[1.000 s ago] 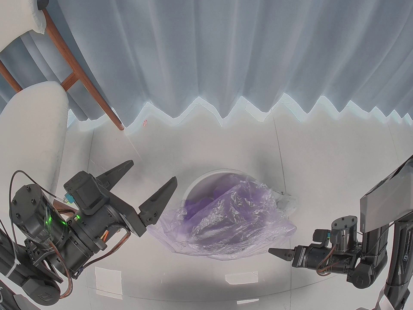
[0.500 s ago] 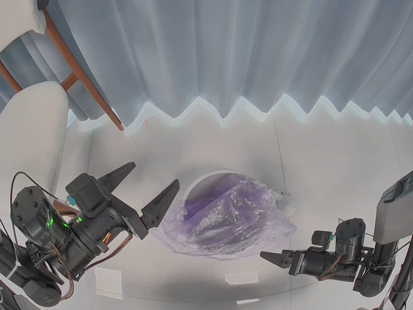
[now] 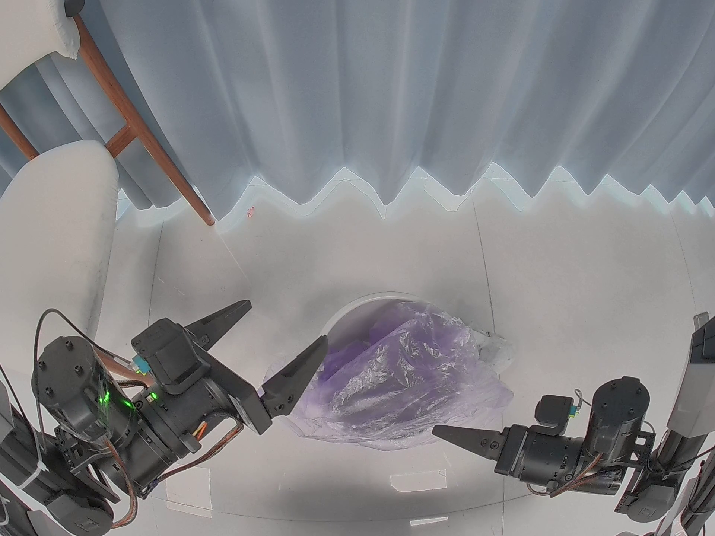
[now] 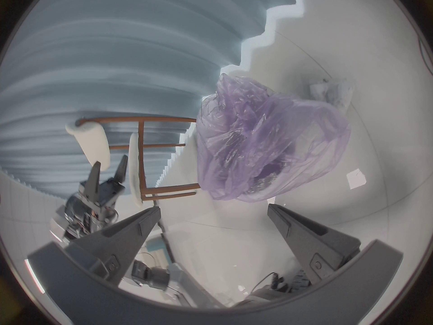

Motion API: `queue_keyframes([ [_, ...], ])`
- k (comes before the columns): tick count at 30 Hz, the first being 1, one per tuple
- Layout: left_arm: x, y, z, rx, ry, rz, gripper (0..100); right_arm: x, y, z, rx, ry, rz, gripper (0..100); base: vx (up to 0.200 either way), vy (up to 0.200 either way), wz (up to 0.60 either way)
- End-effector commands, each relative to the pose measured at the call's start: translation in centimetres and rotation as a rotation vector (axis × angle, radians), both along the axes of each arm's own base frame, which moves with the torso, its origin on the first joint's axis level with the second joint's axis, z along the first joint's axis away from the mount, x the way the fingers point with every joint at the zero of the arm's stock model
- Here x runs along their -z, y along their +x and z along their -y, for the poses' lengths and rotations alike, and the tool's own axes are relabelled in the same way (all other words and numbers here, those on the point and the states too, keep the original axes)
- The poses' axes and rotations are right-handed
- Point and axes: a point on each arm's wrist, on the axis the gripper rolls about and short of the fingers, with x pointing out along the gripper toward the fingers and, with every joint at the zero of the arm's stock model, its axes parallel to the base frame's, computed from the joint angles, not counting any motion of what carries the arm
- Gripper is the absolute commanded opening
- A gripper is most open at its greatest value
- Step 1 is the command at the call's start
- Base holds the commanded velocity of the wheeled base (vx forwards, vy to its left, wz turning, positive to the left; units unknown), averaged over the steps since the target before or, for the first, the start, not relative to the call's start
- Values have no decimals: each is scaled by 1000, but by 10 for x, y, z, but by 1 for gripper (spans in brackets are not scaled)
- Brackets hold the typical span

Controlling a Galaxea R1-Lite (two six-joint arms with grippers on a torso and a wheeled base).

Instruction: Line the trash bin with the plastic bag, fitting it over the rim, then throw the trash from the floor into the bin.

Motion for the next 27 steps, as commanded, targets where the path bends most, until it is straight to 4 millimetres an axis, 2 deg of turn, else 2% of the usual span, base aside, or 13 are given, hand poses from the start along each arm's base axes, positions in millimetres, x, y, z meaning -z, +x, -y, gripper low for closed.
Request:
queue_keyframes([
  [1, 3, 0, 2, 5, 11, -12, 100, 3, 8, -11, 9, 52, -41, 100, 0, 0, 0],
  [7, 1, 1, 1, 1, 2, -1, 100, 19, 12, -16, 17, 18, -91, 100, 0, 0, 0],
  [16, 3, -1, 2, 6, 10, -6, 100, 19, 11, -19, 4, 20, -86, 100, 0, 0, 0],
  [23, 9, -7, 13, 16, 23, -34, 100, 19, 13, -21, 5, 23, -82, 100, 0, 0, 0],
  [27, 11, -8, 13, 9, 29, -43, 100, 19, 14, -22, 6, 25, -80, 100, 0, 0, 0],
])
